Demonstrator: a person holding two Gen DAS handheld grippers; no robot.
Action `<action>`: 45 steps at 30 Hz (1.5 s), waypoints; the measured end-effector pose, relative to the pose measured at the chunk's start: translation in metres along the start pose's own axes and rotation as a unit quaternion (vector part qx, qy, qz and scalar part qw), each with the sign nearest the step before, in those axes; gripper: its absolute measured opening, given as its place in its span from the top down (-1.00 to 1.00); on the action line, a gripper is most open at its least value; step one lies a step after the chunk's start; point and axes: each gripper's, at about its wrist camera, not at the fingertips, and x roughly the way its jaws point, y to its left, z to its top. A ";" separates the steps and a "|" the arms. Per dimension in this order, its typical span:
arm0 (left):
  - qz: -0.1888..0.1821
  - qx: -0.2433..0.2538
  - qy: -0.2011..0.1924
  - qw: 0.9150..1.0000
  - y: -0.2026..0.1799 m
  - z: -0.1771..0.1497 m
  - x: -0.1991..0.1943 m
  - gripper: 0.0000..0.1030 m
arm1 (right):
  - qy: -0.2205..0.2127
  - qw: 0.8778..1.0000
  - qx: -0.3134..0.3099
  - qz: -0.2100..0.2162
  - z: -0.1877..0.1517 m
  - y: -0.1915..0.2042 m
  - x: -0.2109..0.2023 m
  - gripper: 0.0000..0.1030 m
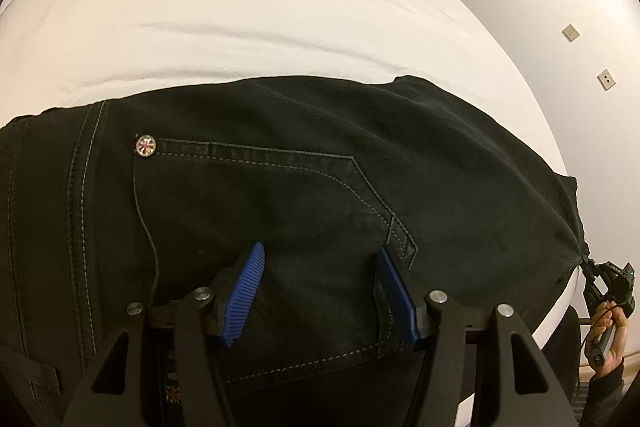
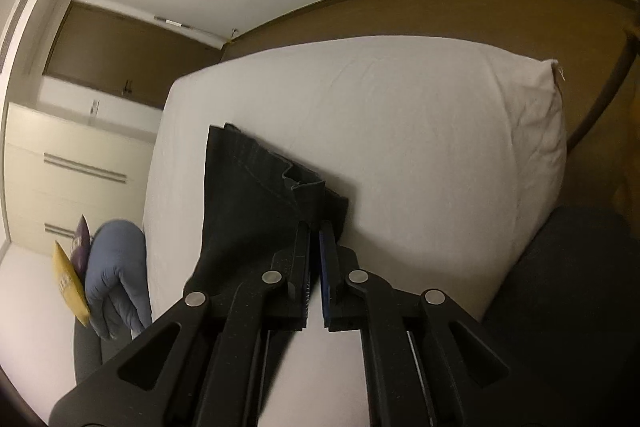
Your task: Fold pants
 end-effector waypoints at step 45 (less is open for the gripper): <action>-0.009 0.016 -0.008 1.000 -0.001 -0.002 -0.009 -0.38 | 0.321 0.942 -0.038 0.089 -0.240 0.104 0.149 0.95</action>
